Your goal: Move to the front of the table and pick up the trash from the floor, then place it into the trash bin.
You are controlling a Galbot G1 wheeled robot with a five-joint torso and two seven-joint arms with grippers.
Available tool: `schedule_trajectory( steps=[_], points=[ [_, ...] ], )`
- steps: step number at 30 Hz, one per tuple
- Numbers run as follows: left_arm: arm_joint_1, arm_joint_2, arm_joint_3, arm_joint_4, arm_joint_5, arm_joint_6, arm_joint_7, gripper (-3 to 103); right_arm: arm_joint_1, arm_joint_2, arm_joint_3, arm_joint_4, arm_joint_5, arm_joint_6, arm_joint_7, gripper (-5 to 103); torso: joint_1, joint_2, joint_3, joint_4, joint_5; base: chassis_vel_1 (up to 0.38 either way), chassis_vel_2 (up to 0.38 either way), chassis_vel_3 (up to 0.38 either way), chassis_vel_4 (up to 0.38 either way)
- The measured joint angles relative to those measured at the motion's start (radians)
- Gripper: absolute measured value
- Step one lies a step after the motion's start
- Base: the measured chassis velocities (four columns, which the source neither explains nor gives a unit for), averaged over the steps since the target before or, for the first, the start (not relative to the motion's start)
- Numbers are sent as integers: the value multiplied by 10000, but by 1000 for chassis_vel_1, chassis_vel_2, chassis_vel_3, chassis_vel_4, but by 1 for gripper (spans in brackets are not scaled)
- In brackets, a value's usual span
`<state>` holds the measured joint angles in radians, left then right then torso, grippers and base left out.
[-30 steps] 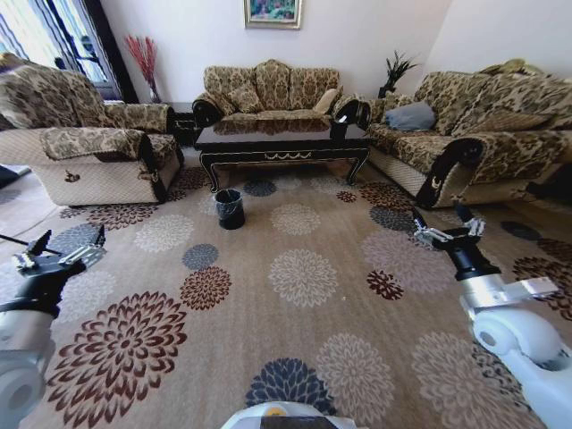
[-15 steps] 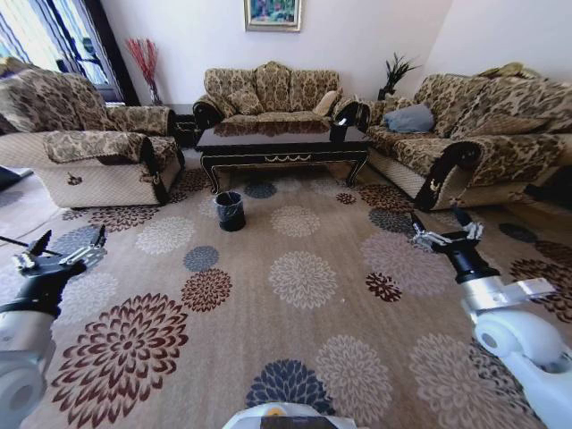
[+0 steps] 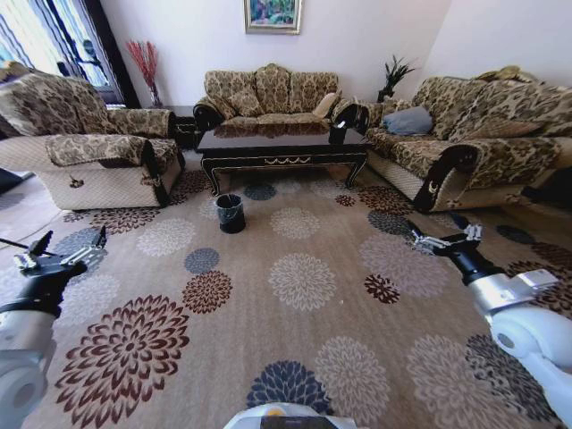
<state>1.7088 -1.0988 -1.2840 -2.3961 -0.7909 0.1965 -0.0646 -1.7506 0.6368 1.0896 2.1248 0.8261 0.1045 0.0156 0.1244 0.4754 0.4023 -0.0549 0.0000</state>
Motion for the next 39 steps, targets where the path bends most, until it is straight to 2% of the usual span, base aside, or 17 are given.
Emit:
schedule_trajectory(
  steps=[4,12,15,19,27,30,34,39],
  points=[
    [15,-16,15,-11,1,0,19,100,-30,-55,108,-11,47,-2,-206,100,83,241,162,0,0,0,0,0,0],
    [51,-27,247,137,-104,2,23,100,-57,-61,164,35,81,103,-146,100,202,543,346,0,-1,0,0,0,0],
    [45,20,374,120,-344,53,18,100,-81,-52,120,67,220,349,-327,100,241,651,411,1,-1,0,0,0,0],
    [-120,341,746,5,-1246,377,87,100,-118,-60,5,288,607,491,-495,100,326,844,520,-1,0,0,0,0,0],
    [-454,517,1855,471,-1886,520,794,100,-127,-166,109,309,785,542,-491,100,449,1160,714,0,0,0,0,0,0],
    [-521,448,2129,746,-1764,322,943,100,-149,-167,146,311,802,607,-488,100,500,1279,779,0,-1,0,0,0,0],
    [-515,348,2379,1303,-799,-129,1172,100,-162,-77,90,347,801,677,-490,100,587,1489,901,0,-1,0,0,0,0],
    [-457,287,2424,1559,-334,-336,1224,100,-165,-42,45,373,800,689,-490,100,640,1621,981,0,-1,0,0,0,0]
  ],
)
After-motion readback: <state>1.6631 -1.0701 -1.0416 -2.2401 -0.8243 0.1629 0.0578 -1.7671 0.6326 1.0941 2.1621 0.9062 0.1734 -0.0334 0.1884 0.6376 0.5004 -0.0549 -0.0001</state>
